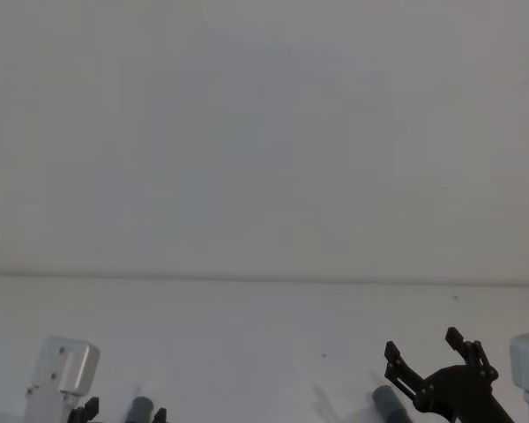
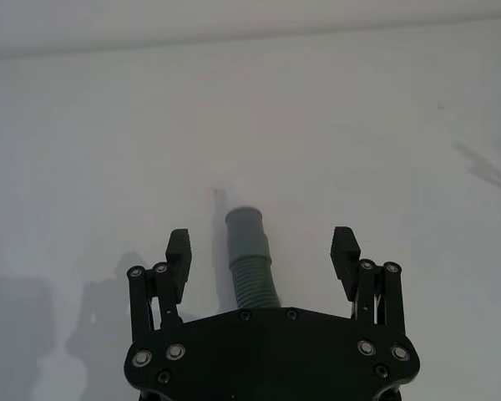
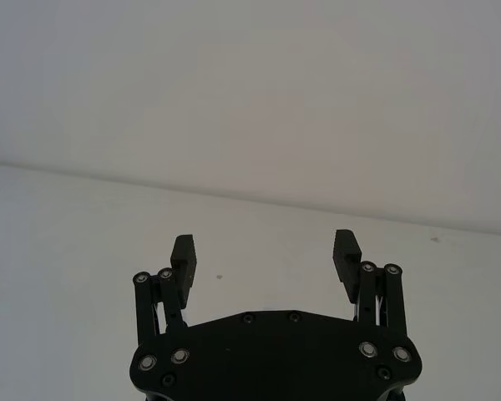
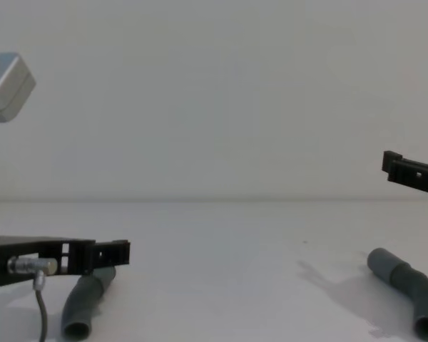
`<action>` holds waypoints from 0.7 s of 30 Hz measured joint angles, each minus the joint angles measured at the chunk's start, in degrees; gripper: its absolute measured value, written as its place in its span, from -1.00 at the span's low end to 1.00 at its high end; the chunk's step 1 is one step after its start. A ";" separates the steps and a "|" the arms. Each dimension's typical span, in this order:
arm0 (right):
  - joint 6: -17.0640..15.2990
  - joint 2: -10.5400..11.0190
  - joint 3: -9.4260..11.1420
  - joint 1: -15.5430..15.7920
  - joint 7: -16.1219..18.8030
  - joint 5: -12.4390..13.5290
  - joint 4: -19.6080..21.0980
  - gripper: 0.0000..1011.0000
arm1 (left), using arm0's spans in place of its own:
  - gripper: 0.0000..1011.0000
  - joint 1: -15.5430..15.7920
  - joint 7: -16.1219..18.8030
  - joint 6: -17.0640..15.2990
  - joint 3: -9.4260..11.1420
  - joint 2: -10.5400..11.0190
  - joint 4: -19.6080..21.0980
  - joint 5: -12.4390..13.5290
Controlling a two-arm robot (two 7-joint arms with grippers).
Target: Use both hands to pick up one end of the pipe from the table, align the ends, and insert them.
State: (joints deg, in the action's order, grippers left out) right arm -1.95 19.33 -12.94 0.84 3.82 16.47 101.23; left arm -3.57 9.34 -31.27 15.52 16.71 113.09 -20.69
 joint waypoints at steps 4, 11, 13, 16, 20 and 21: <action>0.00 0.00 0.00 0.00 0.00 0.00 0.00 0.98 | 0.98 -0.33 0.67 -2.13 -0.54 -0.71 0.65 -0.60; 0.00 0.00 0.00 0.00 0.00 0.00 0.00 0.98 | 0.98 -0.21 1.29 -5.90 -1.16 -1.41 1.46 -1.35; 0.00 0.00 0.00 0.00 0.00 0.00 0.00 0.98 | 0.98 0.00 1.30 -6.57 -1.19 -1.50 1.51 -1.45; 0.00 0.00 0.00 0.00 0.00 0.00 0.00 0.98 | 0.98 0.59 1.30 -8.10 -1.19 -1.84 1.51 -1.68; 0.00 0.00 0.00 0.00 0.00 0.00 0.00 0.98 | 0.98 1.08 1.30 -9.44 -1.12 -2.36 1.42 -1.88; 0.00 0.00 0.00 0.00 0.00 0.00 0.00 0.98 | 0.98 1.16 1.30 -9.63 -1.10 -2.47 1.37 -1.91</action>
State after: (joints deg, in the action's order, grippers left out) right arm -1.95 19.33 -12.94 0.84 3.83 16.46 101.22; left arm -2.41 10.64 -40.90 14.43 14.24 114.47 -22.60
